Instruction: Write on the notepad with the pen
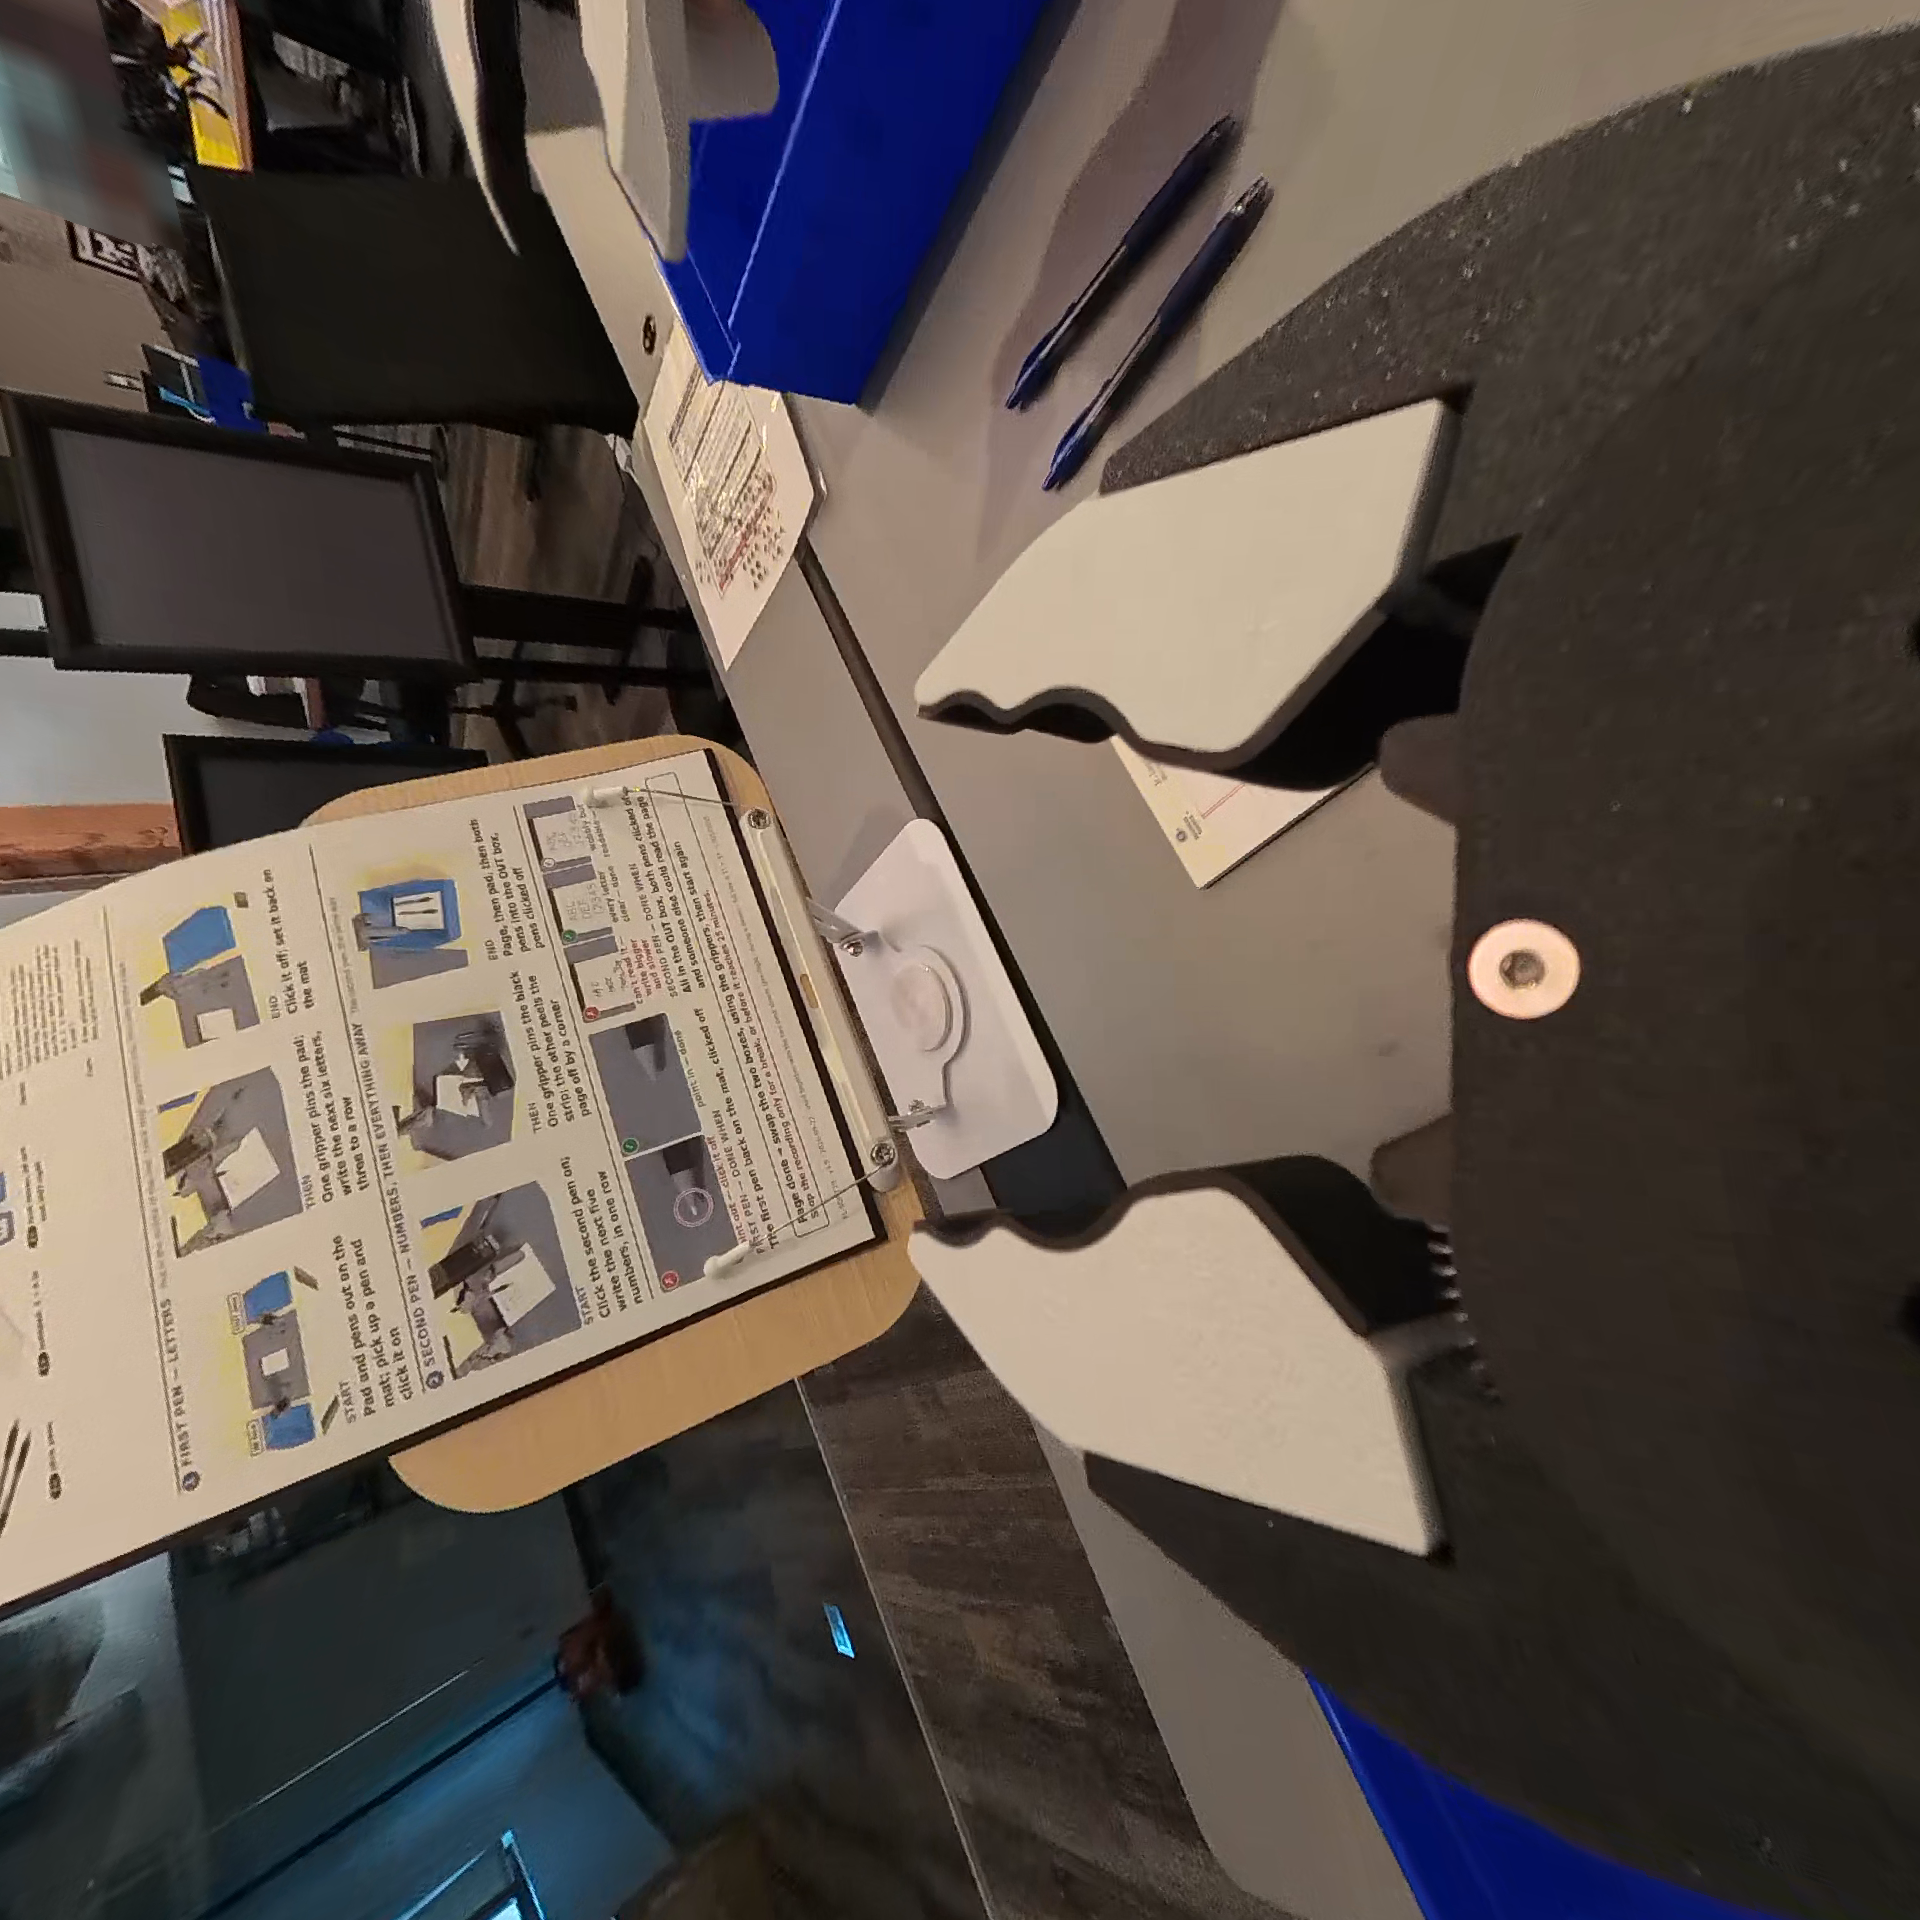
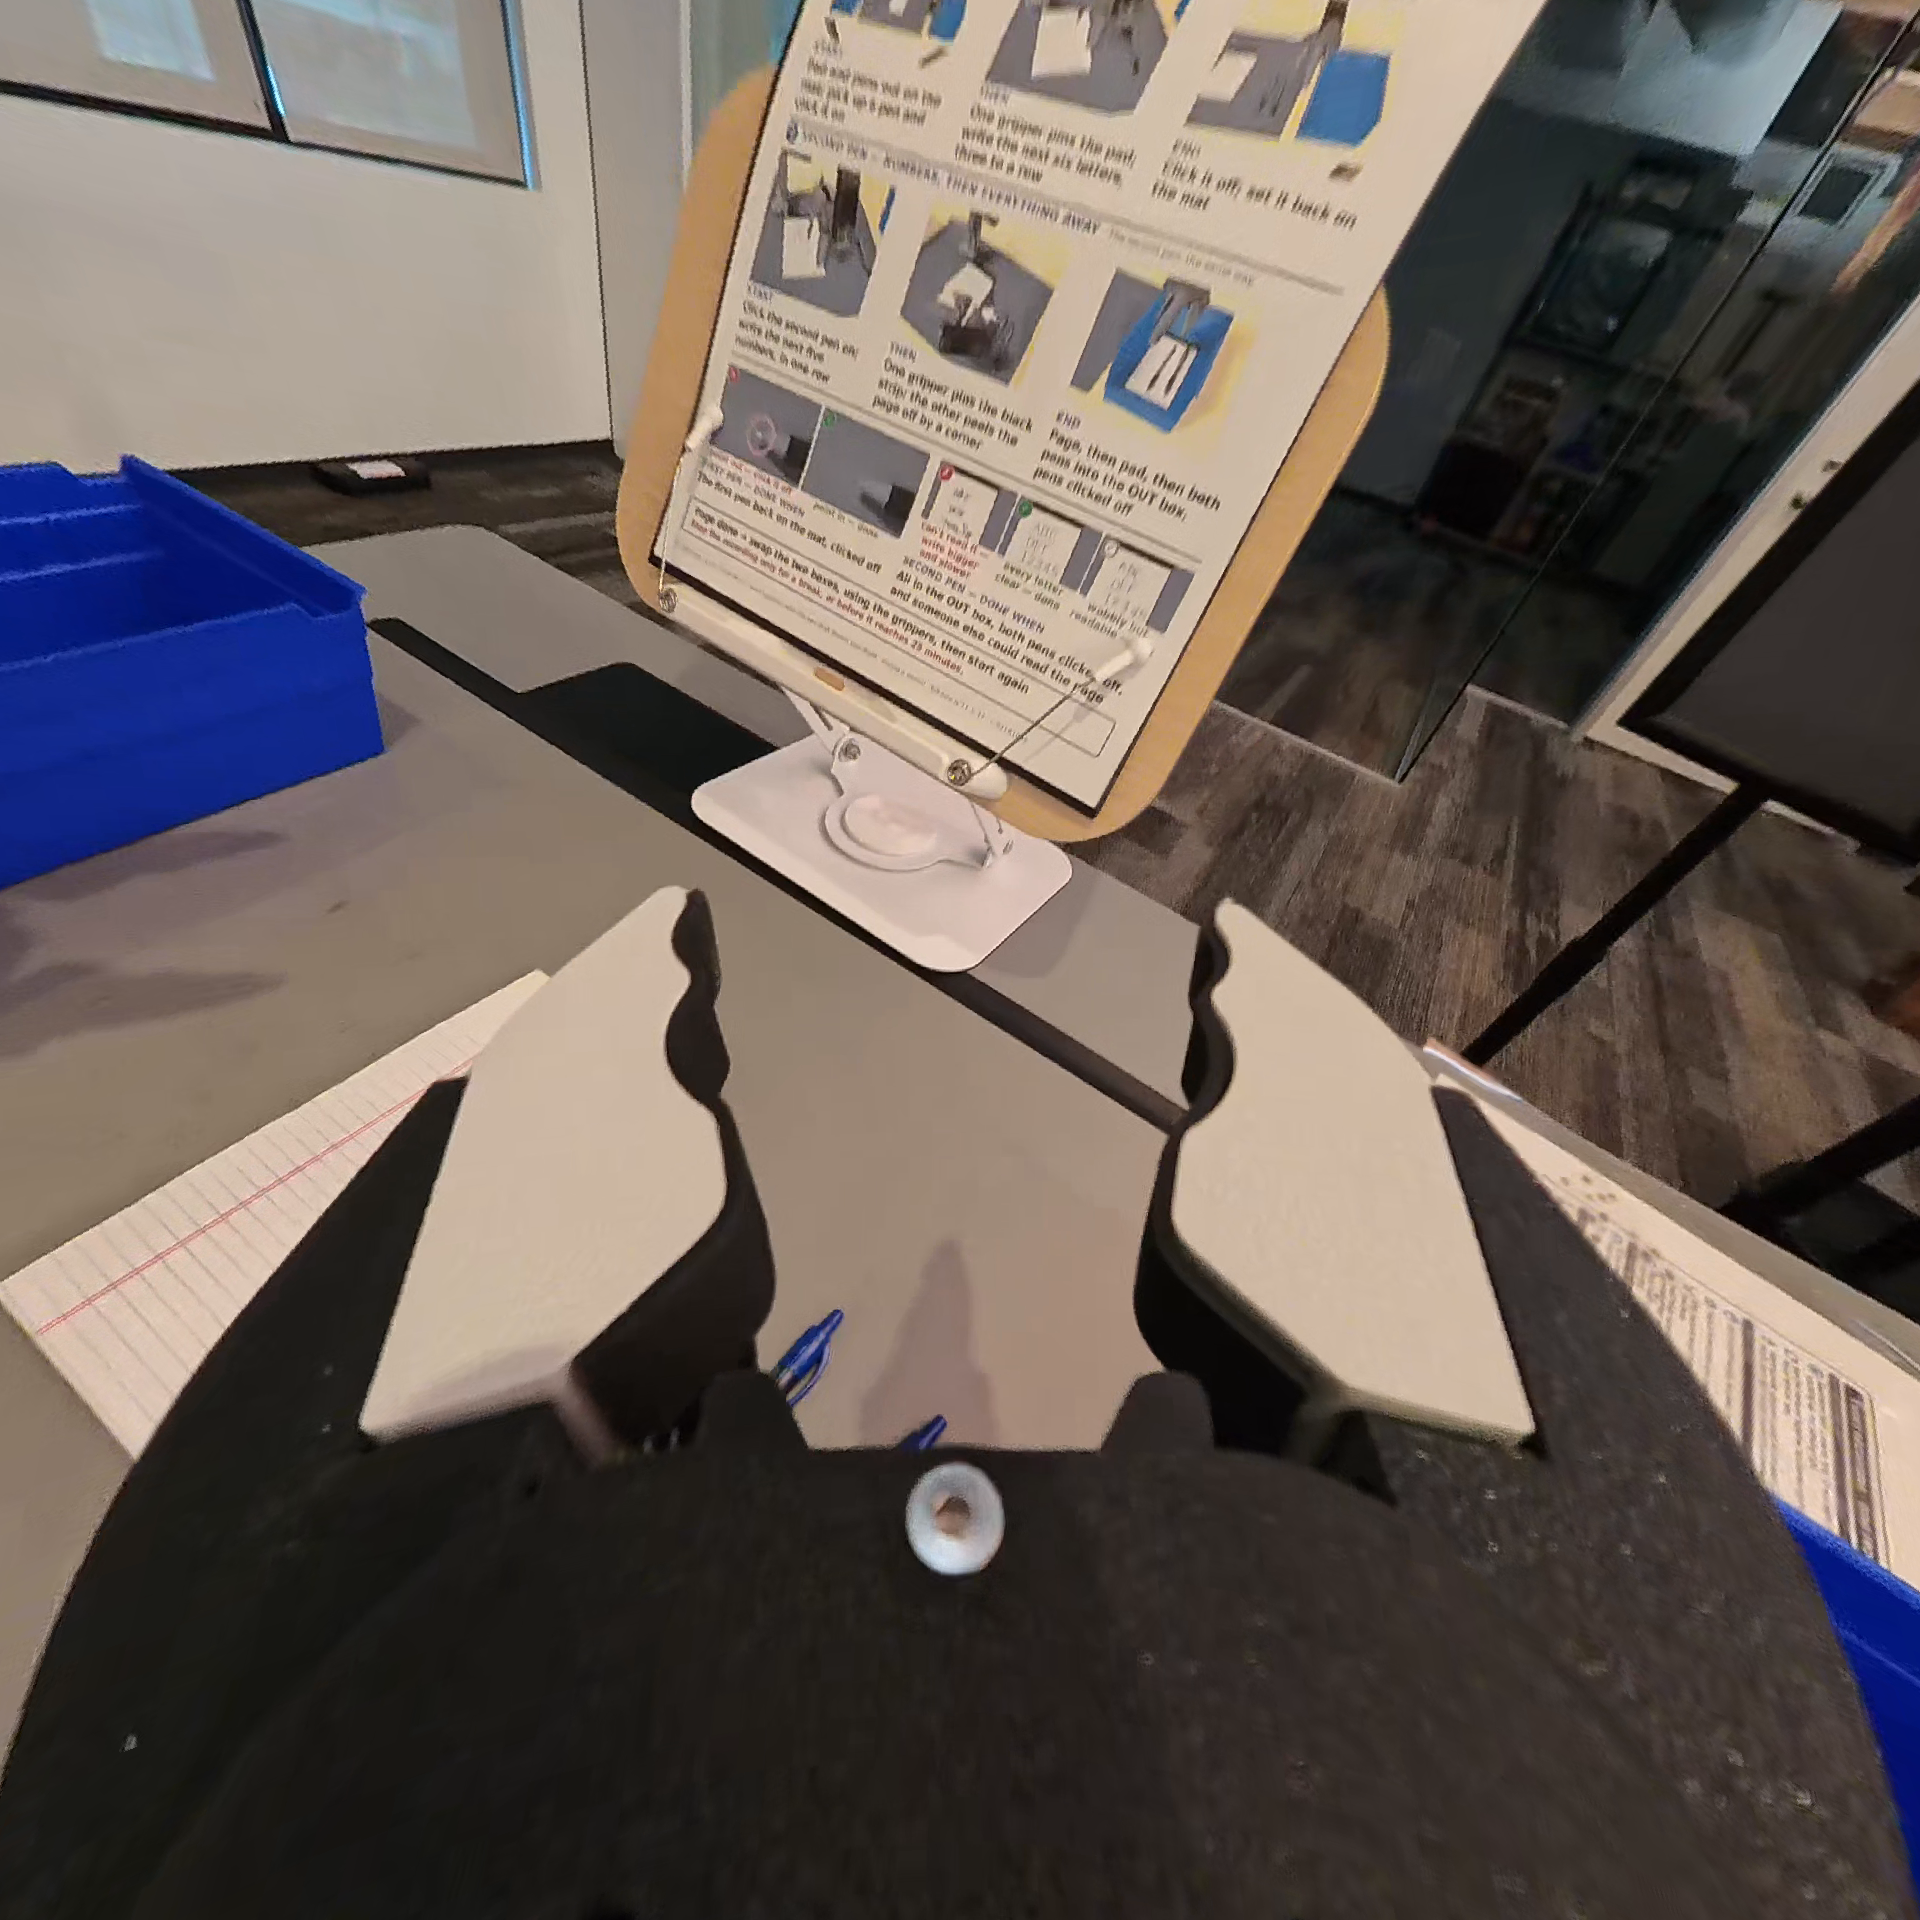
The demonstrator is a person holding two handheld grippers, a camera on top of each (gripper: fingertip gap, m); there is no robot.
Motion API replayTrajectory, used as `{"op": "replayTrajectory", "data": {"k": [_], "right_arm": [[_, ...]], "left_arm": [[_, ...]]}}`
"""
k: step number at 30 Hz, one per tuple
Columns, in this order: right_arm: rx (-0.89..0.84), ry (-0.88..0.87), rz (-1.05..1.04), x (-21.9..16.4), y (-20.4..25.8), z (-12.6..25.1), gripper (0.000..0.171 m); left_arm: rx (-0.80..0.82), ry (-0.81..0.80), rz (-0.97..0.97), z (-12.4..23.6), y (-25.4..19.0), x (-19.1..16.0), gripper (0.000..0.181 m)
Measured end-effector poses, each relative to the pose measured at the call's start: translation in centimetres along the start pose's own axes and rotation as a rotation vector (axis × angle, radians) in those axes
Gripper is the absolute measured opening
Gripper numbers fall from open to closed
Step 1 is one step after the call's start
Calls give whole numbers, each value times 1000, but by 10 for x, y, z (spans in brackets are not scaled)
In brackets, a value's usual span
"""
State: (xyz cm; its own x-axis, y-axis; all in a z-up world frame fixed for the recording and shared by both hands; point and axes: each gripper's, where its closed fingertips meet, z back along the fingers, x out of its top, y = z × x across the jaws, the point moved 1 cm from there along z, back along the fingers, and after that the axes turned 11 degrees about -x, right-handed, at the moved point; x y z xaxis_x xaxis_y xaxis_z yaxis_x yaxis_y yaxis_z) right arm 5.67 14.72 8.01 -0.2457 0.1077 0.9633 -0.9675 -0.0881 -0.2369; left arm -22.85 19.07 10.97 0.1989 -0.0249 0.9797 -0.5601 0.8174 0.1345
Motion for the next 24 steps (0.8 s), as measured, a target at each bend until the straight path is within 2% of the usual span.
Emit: {"op": "replayTrajectory", "data": {"k": [3, 5, 8, 11, 15, 19, 24], "right_arm": [[-6, -43, -2, -2, -8, 5, 75], [-24, -22, -15, -9, -18, 3, 75], [2, -67, -118, -7, -28, 5, 66], [-41, -80, -114, -8, -40, 6, 67], [-73, -132, -96, 9, -50, 12, 66], [-95, -112, -56, 22, -57, -1, 67], [-99, -83, -13, 6, -52, -5, 62]], "left_arm": [[43, 7, -13, -2, 8, -5, 86], [66, -1, -14, -3, 14, -7, 84], [87, -16, 5, -5, 22, -10, 85], [133, -24, 3, -2, 34, -12, 85], [173, -47, 5, 6, 48, -9, 83], [180, -57, 16, 13, 55, -7, 80], [183, -68, 14, 16, 55, -3, 79]]}}
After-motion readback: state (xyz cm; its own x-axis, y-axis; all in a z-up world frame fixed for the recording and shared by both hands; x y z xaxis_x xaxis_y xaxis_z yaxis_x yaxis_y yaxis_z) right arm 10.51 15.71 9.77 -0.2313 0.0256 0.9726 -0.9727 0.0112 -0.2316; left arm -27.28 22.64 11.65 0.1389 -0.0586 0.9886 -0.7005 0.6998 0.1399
